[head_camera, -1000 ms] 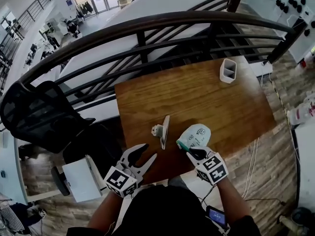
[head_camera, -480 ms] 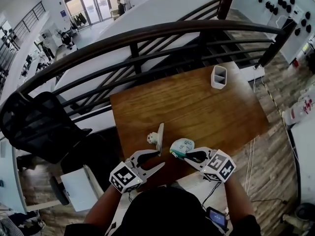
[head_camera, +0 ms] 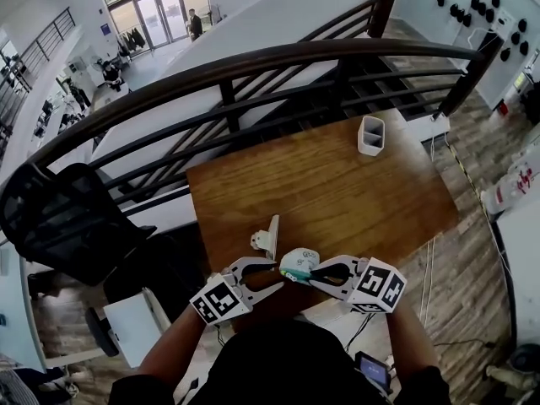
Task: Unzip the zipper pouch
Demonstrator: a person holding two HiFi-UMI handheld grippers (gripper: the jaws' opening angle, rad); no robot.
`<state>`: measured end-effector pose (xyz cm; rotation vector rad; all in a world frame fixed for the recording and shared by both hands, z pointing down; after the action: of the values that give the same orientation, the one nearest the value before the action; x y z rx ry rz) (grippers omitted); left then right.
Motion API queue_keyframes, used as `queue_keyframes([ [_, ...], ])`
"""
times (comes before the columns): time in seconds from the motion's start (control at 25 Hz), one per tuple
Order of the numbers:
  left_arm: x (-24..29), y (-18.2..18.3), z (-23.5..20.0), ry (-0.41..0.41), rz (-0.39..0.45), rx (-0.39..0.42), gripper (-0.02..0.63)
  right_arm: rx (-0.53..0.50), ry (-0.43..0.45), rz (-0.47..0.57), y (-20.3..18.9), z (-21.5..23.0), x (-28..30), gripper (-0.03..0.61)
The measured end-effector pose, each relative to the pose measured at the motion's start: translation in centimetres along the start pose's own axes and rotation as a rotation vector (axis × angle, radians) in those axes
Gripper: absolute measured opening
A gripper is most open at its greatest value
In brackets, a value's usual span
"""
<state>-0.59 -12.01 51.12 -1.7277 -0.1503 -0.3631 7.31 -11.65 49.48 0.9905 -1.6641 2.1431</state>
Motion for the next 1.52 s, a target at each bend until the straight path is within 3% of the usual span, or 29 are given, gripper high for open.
queue_keyframes([
  [0.4,0.8,1.1,0.0,-0.087,-0.075,0.155,0.149,0.017,0.045,0.032,0.3,-0.5,-1.1,0.035],
  [0.64,1.6,1.5,1.0,-0.107,-0.12,0.221,0.063,0.045,0.028,0.036,0.0,-0.1,-1.5,0.037],
  [0.88,1.8,1.3,0.6,-0.061,-0.042,0.079,0.032,0.054,-0.072,0.053,-0.3,0.9,-1.1,0.043],
  [1.04,1.9,0.2,0.5,0.001,-0.027,0.019,0.029,0.032,-0.148,0.036,-0.7,1.4,-0.3,0.065],
  [1.24,1.5,-0.7,-0.3,0.067,-0.004,-0.086,0.025,0.081,-0.215,0.074,-0.3,2.3,-1.0,0.071],
  [1.52,0.6,-0.9,-1.2,0.123,0.04,-0.16,0.025,0.279,-0.154,0.121,-0.4,0.5,0.6,0.065],
])
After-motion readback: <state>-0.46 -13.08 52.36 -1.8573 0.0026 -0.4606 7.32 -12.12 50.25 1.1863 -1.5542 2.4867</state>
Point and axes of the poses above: the fingertips, and each gripper's own axes: x forward along the fingers, z to its right, y out of its top, the point moved 2 cm from there along -x, backward along the fingers, and after that the axes turned 12 degrees about -y, right-handed, at the moved point
